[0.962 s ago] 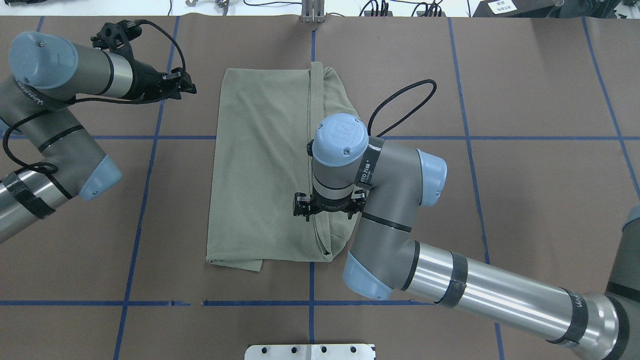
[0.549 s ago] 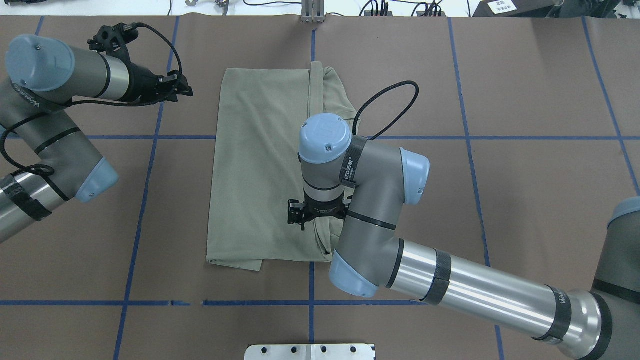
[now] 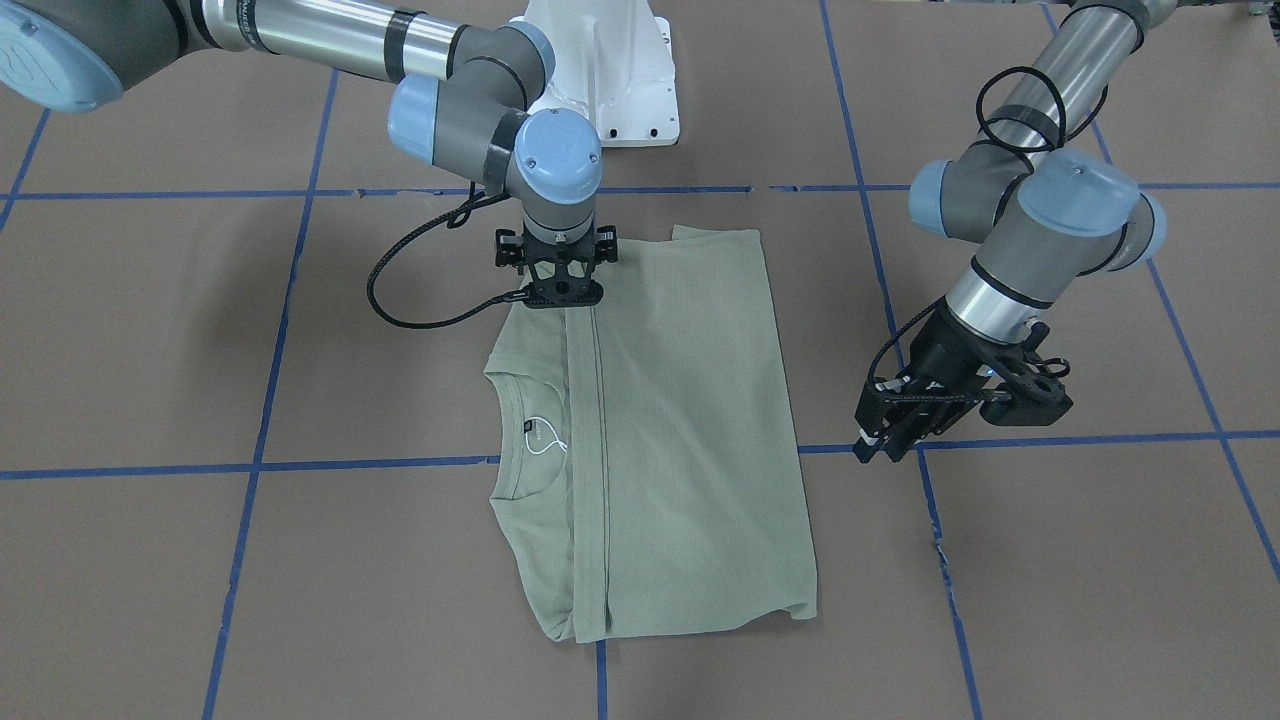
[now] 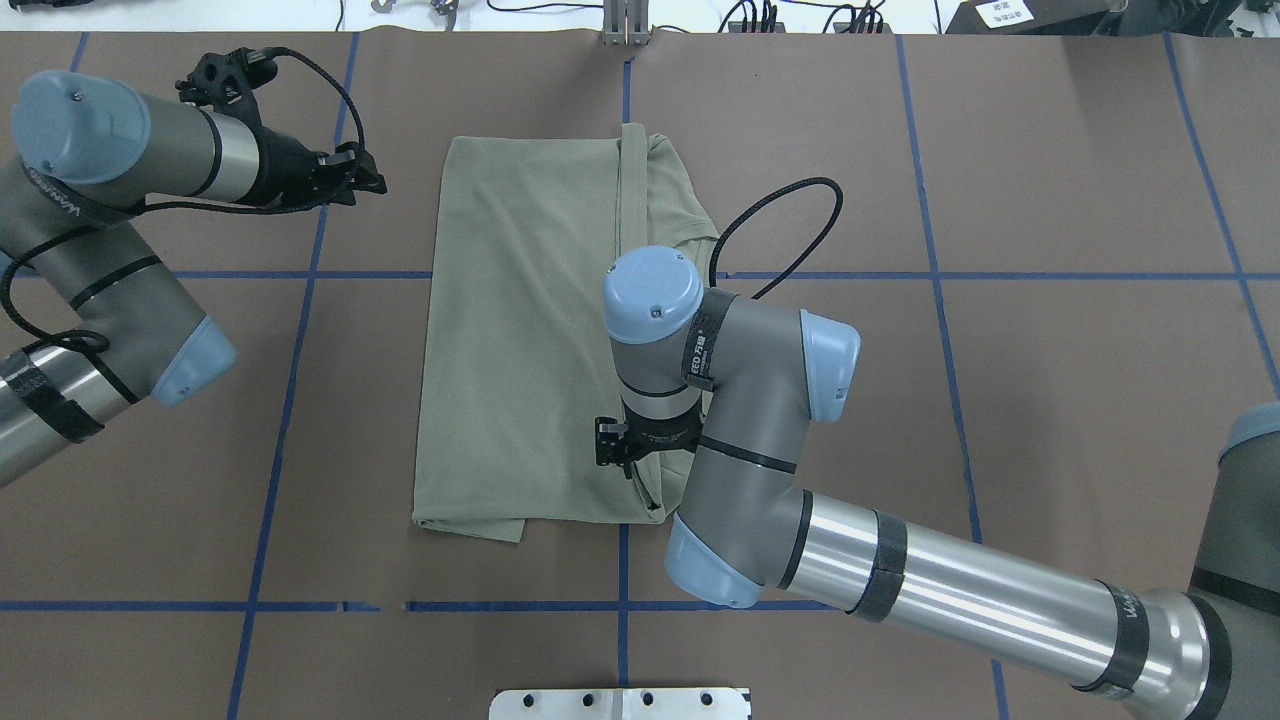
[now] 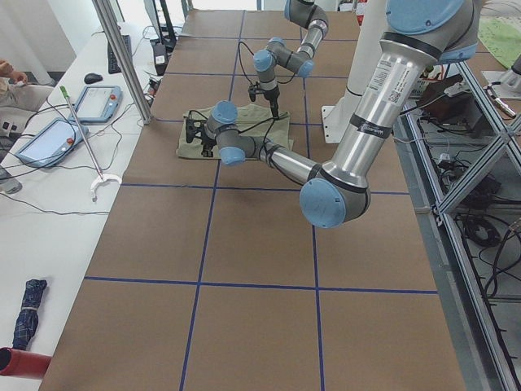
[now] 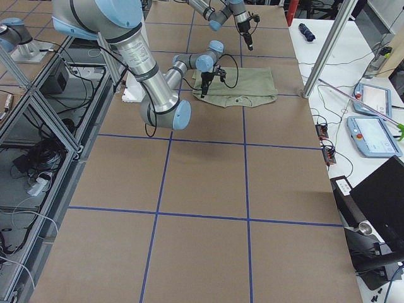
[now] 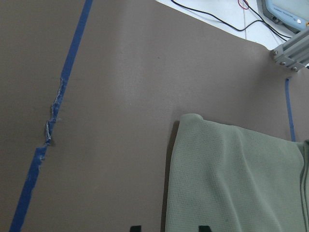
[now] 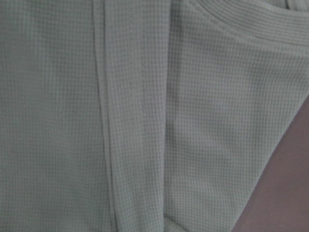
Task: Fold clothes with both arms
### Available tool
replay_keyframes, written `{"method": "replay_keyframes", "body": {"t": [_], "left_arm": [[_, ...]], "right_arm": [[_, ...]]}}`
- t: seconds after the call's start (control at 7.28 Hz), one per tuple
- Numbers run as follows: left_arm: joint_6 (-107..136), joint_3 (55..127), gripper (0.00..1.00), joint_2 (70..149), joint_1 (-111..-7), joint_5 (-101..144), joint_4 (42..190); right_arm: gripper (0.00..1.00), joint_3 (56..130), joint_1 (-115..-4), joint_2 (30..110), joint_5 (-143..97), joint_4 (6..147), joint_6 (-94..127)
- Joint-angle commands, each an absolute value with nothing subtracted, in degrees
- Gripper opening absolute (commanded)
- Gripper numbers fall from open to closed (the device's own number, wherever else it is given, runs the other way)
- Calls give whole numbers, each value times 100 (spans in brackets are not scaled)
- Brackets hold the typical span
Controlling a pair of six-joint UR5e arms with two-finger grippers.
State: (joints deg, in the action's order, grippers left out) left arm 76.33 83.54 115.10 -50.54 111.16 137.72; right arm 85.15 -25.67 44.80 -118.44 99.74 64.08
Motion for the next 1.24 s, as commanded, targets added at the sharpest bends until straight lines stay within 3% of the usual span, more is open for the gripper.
{"method": "replay_keyframes", "body": {"t": [0.0,0.27,0.41,0.82,1.1], "left_arm": [[7638,8350,50,11514,-5054,11109,13772],[7638,8358,50,11540,-5054,11118,13772],[7638,8358,50,11557,-5062,11118,13772],[7646,8429,50,11558,-5062,11162,13772],[7655,8551,50,11531,-5106,11311,13772]], "right_arm": [[100,8839,-2558,4962,-11795,10107,6311],[100,10381,-2846,6244,-11795,10717,5323],[100,10597,-2891,6145,-11778,11297,5048],[100,10293,-2892,5373,-11498,11242,5054],[100,9461,-2900,4740,-11147,10428,5106]]}}
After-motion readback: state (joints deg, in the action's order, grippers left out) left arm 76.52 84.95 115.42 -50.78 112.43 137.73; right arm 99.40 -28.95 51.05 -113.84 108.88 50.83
